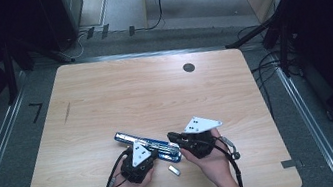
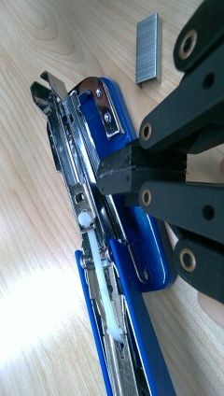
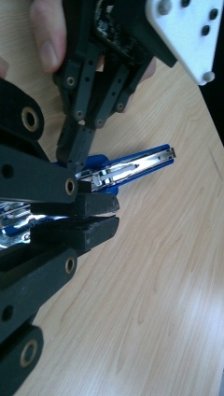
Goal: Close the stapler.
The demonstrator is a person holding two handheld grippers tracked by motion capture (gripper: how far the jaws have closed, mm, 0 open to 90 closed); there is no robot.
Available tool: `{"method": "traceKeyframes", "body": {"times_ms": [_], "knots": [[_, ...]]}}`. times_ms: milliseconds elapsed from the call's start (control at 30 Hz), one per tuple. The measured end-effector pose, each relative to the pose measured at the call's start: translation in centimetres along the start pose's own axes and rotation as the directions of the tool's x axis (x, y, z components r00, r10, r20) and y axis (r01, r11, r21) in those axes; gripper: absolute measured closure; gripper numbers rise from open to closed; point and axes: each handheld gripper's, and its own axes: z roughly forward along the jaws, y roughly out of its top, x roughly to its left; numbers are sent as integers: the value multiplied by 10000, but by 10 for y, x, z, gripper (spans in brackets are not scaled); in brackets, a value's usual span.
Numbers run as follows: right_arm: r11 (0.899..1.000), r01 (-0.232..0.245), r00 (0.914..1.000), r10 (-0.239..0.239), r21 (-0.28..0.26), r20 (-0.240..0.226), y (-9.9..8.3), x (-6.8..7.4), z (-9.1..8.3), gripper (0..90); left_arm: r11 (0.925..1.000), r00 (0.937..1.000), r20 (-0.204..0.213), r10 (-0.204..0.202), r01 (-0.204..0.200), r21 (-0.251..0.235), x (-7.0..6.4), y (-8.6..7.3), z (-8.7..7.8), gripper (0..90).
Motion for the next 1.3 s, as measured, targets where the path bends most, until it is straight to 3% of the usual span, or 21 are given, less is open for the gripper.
{"method": "traceKeyframes", "body": {"times_ms": [233, 500, 733, 1067, 1300], "knots": [[9999, -165, 9999, 165, 18, 39, -12, 1, -8, 876, 10000, 10000, 5, -2, 2, -14, 0, 0, 0, 900], [10000, -24, 9999, 24, 20, 100, -24, 5, -18, 835, 10000, 10000, 7, 3, -3, -15, 0, 0, 0, 900], [9985, -531, 9985, 532, 124, -82, -32, 9, -25, 783, 10000, 10000, 2, 27, -27, 3, 0, 0, 0, 900], [9963, -816, 9965, 819, 284, -131, -46, 14, -30, 737, 10000, 10000, 9, 37, -37, 6, 0, 0, 0, 900], [9965, -502, 9987, 507, 676, -65, -53, 24, -30, 766, 10000, 10000, 2, 41, -41, 7, 0, 0, 0, 900]]}}
